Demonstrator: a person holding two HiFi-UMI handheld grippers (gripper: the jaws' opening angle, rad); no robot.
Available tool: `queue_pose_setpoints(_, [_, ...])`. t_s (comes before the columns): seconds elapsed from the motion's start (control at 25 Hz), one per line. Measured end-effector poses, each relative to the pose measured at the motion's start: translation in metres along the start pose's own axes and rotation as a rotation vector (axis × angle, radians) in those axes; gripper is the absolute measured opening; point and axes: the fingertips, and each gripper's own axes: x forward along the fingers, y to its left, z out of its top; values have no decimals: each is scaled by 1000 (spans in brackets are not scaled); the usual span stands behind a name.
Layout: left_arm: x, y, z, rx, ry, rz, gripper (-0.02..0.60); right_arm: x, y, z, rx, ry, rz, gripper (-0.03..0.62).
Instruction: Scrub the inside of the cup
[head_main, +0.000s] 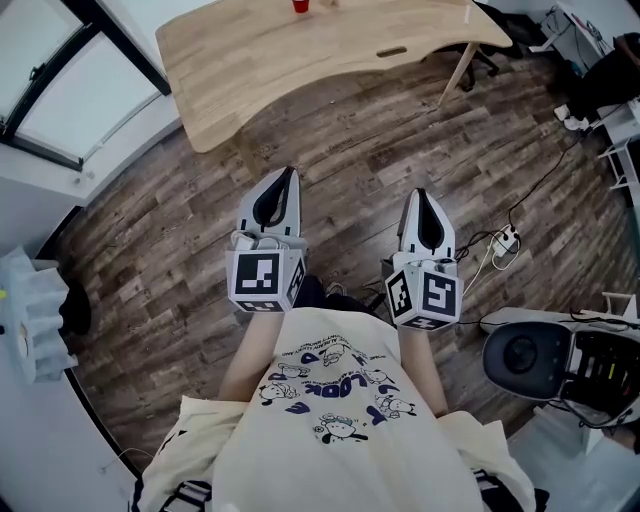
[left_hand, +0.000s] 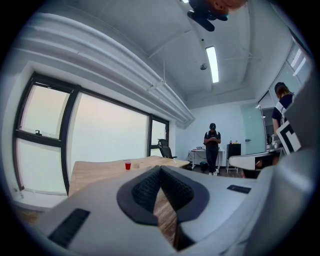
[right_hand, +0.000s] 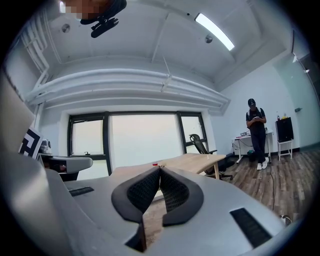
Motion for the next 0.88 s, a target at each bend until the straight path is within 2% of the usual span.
queue_pose_setpoints(0.2, [5, -8, -8, -4, 32, 6, 20, 2, -10, -3, 12, 11, 10, -2])
queue_pose_setpoints(0.44, [22, -1, -6, -6, 27, 8, 20, 19, -14, -5, 17, 23, 9, -2])
queue_pose_setpoints(0.68, [59, 17, -9, -18, 37, 0, 20, 56, -18, -8, 7, 32, -2, -2])
queue_pose_setpoints(0.88, [97, 40, 7, -16, 11, 1, 20, 99, -17, -3, -5, 35, 1, -2])
